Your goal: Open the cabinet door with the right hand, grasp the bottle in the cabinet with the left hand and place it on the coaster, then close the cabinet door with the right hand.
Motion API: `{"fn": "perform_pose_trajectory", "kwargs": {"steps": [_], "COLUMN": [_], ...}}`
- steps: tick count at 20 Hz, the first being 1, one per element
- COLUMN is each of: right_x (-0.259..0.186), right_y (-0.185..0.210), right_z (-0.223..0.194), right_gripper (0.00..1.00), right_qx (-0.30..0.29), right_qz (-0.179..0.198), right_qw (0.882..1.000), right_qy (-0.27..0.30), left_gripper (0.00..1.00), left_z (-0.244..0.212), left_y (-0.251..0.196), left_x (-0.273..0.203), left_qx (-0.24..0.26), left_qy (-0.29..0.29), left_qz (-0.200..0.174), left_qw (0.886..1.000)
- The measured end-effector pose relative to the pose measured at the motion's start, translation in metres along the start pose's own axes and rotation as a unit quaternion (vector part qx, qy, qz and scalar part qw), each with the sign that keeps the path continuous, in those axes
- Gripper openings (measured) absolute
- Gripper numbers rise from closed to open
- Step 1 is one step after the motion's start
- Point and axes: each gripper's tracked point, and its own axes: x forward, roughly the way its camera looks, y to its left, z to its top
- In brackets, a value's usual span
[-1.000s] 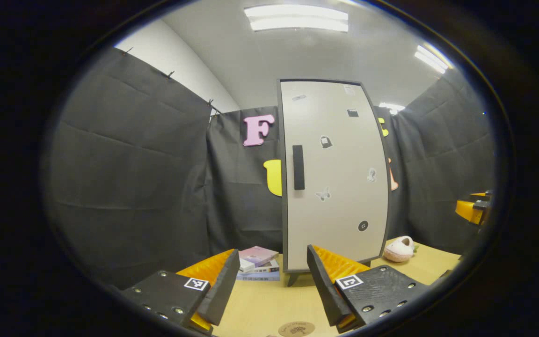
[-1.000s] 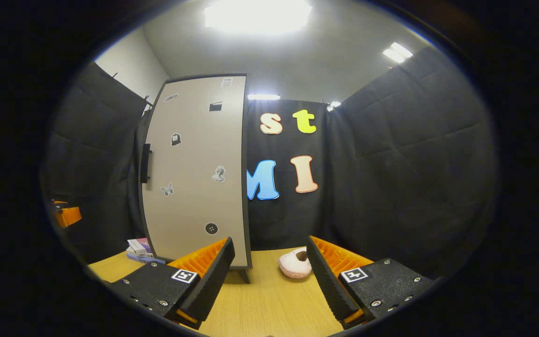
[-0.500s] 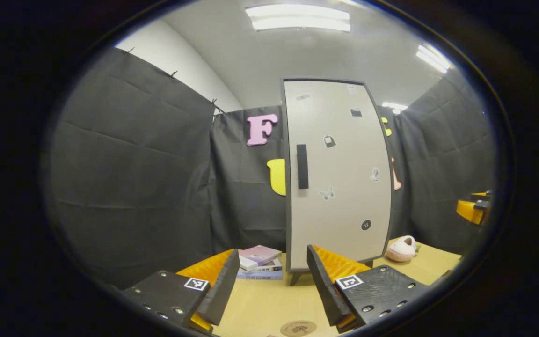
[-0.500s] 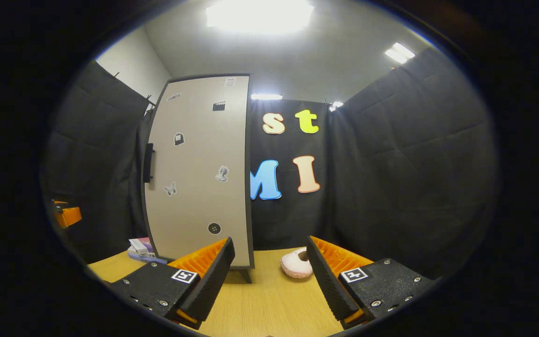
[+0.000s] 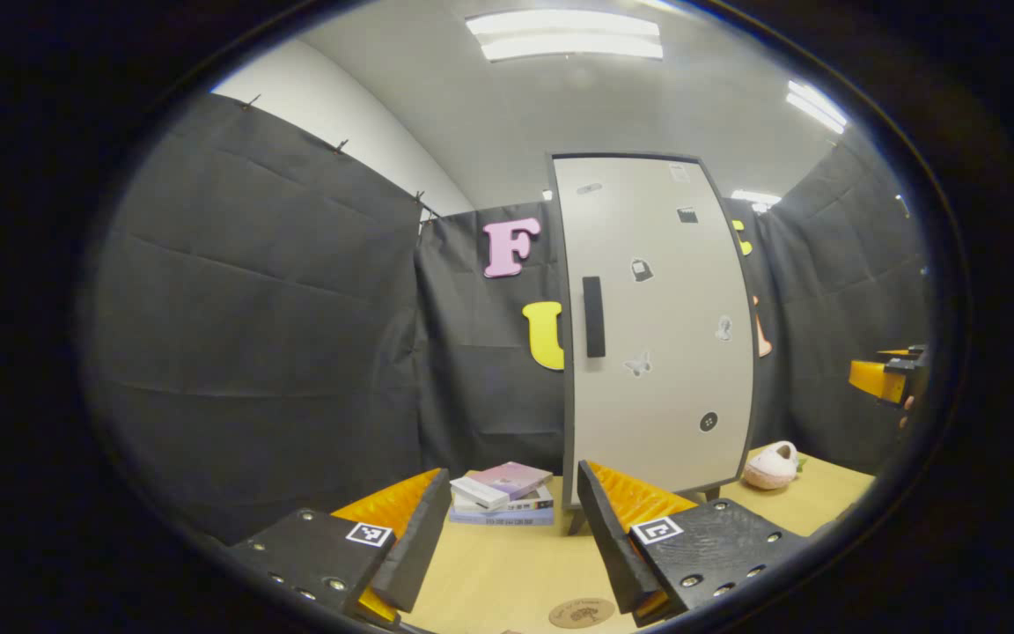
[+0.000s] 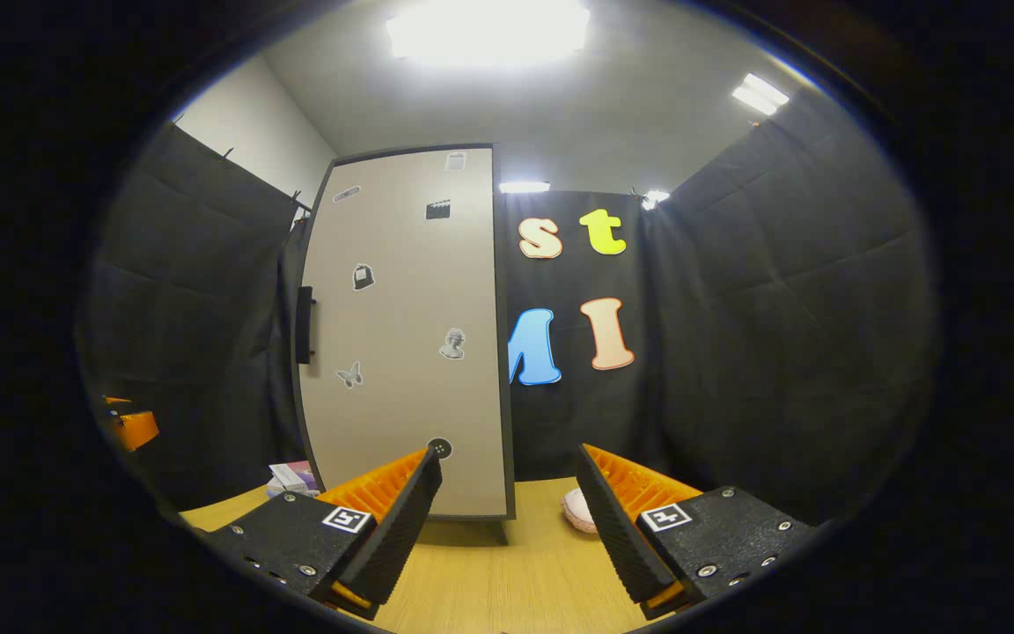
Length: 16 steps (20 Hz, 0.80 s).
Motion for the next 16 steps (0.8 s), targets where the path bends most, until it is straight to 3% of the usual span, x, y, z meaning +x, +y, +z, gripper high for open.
{"fn": "perform_pose_trajectory", "kwargs": {"steps": [3,4,16], "right_x": [0.015,0.020,0.084], "right_y": [0.017,0.023,0.107], "right_z": [0.010,0.013,0.036], "right_gripper": [0.95,0.95,0.95], "right_qx": [0.004,0.005,0.031], "right_qz": [0.016,0.021,0.079], "right_qw": [1.000,1.000,0.996], "right_qy": [-0.008,-0.010,-0.006], "left_gripper": [0.79,0.83,0.83], "left_z": [0.003,0.004,0.006], "left_y": [0.021,0.028,0.116], "left_x": [-0.013,-0.017,-0.076], "left_qx": [0.010,0.011,0.033], "left_qy": [-0.001,-0.002,0.004], "left_qz": [0.021,0.028,0.117], "left_qw": [1.000,1.000,0.993]}}
